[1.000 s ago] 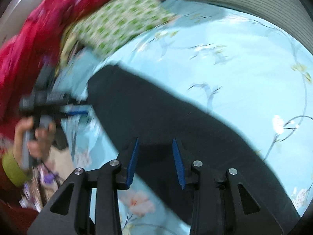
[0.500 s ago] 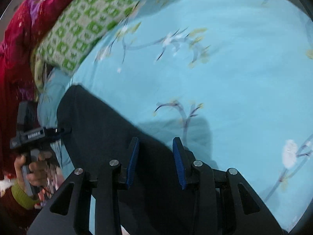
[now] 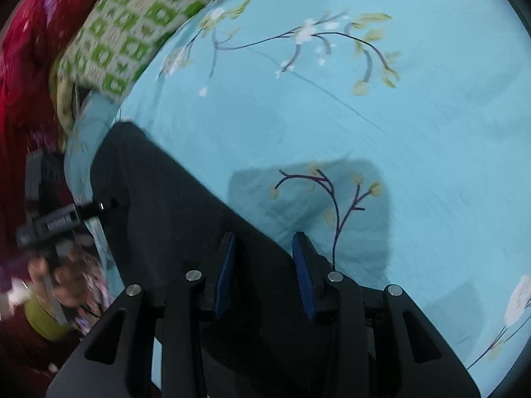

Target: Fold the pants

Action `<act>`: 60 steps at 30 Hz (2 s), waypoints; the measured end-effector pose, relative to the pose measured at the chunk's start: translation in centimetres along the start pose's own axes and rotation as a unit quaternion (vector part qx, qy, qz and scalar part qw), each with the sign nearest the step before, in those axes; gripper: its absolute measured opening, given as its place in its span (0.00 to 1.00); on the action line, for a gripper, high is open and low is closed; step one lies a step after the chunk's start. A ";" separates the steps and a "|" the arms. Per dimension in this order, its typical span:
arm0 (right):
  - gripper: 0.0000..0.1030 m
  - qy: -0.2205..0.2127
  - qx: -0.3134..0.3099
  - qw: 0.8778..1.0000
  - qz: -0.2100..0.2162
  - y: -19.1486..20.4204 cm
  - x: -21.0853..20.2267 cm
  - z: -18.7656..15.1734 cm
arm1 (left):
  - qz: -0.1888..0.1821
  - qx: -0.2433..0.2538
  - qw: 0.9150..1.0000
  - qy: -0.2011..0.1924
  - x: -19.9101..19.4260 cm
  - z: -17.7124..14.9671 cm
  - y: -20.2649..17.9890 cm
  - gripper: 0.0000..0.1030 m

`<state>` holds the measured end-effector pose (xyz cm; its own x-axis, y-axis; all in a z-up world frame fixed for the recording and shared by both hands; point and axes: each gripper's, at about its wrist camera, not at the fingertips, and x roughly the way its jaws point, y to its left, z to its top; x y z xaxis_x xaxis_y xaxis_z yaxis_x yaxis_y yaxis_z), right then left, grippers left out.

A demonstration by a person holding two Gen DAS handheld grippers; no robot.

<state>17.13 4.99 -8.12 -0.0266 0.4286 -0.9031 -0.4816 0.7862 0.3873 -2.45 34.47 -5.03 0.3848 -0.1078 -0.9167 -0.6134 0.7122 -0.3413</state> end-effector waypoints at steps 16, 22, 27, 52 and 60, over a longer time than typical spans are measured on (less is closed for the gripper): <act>0.05 -0.172 -0.143 0.962 -0.155 7.4 -7.9 -1.8 | -0.043 0.105 0.987 -0.118 -8.5 -0.5 -3.3 0.16; 0.05 -0.147 -0.145 0.959 -0.194 7.0 -3.9 -0.9 | 0.042 0.152 0.981 -0.109 -4.5 -0.1 -3.5 0.17; 0.05 -0.132 -0.139 0.957 -0.218 5.9 -2.2 -0.6 | 0.106 0.211 0.965 -0.111 -1.1 0.5 -4.5 0.20; 0.47 -0.194 0.120 0.961 -0.154 -0.4 -12.0 -16.4 | 0.112 0.235 0.951 -0.167 -7.5 -0.7 -9.9 0.69; 0.47 -0.208 0.200 0.943 -0.167 -1.7 -14.1 -24.5 | 0.047 0.336 0.934 -0.115 -4.4 -4.9 -19.1 0.72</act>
<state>-3.11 -13.25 -0.55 0.4542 0.1992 -0.8683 -0.0320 0.9777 0.2076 4.19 17.99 4.54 0.5357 0.0744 -0.8411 -0.1106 0.9937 0.0174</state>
